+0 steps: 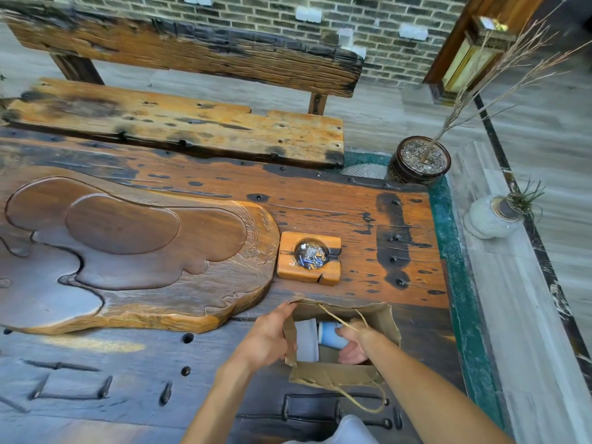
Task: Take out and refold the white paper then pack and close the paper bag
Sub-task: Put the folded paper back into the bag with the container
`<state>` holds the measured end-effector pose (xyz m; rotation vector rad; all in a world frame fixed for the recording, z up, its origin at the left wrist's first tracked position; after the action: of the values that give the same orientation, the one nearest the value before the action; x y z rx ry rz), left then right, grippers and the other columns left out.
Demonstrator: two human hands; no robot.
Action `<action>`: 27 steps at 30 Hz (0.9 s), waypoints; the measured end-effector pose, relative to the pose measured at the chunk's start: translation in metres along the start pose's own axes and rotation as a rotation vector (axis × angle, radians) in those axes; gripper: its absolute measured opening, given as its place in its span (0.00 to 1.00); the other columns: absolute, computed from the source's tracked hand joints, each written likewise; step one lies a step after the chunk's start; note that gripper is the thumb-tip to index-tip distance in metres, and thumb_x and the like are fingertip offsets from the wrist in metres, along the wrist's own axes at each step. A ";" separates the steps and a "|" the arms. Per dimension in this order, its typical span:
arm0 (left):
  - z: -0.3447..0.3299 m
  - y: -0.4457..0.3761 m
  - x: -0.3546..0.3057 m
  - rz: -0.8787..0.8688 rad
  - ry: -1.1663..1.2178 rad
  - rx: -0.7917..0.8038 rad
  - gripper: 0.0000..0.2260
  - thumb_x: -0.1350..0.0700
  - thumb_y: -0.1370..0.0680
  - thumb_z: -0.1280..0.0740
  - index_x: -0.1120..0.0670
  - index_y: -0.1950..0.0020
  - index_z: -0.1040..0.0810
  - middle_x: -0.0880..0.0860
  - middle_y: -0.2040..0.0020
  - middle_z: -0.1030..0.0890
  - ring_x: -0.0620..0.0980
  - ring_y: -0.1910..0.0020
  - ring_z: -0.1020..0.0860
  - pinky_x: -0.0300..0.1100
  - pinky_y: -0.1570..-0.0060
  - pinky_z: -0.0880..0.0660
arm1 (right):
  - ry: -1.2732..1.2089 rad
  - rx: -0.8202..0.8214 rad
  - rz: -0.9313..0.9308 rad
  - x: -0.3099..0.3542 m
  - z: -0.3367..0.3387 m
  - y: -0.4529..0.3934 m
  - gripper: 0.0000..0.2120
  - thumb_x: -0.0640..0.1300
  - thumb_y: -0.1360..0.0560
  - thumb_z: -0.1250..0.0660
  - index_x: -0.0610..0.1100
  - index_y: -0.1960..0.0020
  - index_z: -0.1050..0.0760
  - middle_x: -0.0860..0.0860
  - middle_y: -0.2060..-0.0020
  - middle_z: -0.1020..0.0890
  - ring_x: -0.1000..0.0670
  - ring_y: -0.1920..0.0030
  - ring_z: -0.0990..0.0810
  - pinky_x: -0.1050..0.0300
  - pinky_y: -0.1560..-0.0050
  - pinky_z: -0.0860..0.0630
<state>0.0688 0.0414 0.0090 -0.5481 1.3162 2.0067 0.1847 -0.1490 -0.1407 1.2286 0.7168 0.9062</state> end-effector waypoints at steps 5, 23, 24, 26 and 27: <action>0.002 -0.003 0.007 0.036 0.021 0.003 0.36 0.67 0.25 0.31 0.50 0.22 0.42 0.67 0.33 0.25 0.51 0.61 0.19 0.47 0.51 0.19 | -0.236 0.102 -0.003 -0.002 -0.012 -0.002 0.27 0.47 0.20 0.36 0.27 0.31 0.34 0.32 0.36 0.23 0.38 0.57 0.19 0.47 0.65 0.20; -0.002 -0.008 0.001 0.056 0.037 -0.003 0.36 0.65 0.25 0.31 0.48 0.22 0.41 0.66 0.36 0.23 0.42 0.67 0.25 0.27 0.77 0.30 | 0.134 -0.359 0.309 0.010 0.020 0.037 0.15 0.46 0.23 0.34 0.40 0.39 0.28 0.39 0.44 0.20 0.41 0.58 0.15 0.47 0.58 0.15; -0.002 -0.008 0.001 0.057 0.039 -0.002 0.36 0.66 0.25 0.31 0.48 0.22 0.41 0.66 0.36 0.23 0.42 0.67 0.26 0.28 0.78 0.31 | 0.139 -0.371 0.304 0.009 0.022 0.037 0.15 0.42 0.24 0.32 0.40 0.39 0.27 0.39 0.42 0.21 0.41 0.58 0.15 0.48 0.61 0.15; -0.003 -0.008 0.002 0.064 0.047 -0.003 0.35 0.67 0.26 0.32 0.49 0.22 0.41 0.66 0.36 0.23 0.43 0.67 0.26 0.28 0.79 0.31 | 0.147 -0.371 0.300 0.007 0.023 0.035 0.17 0.35 0.28 0.28 0.39 0.40 0.26 0.41 0.41 0.21 0.41 0.55 0.15 0.48 0.64 0.15; -0.003 -0.009 0.004 0.067 0.051 -0.004 0.35 0.67 0.26 0.32 0.49 0.22 0.41 0.66 0.36 0.23 0.43 0.67 0.25 0.28 0.78 0.31 | 0.144 -0.361 0.301 0.006 0.023 0.033 0.18 0.32 0.30 0.27 0.39 0.42 0.26 0.41 0.42 0.21 0.39 0.53 0.15 0.46 0.63 0.15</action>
<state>0.0727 0.0422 -0.0005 -0.5671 1.3775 2.0626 0.2009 -0.1513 -0.1037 0.9672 0.4580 1.3206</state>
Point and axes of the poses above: each hand's wrist, its own y-axis away from the middle knuckle, its own z-axis out of the back of the hand, x = y × z, the point moved 9 cm from there along -y, towards the middle knuckle
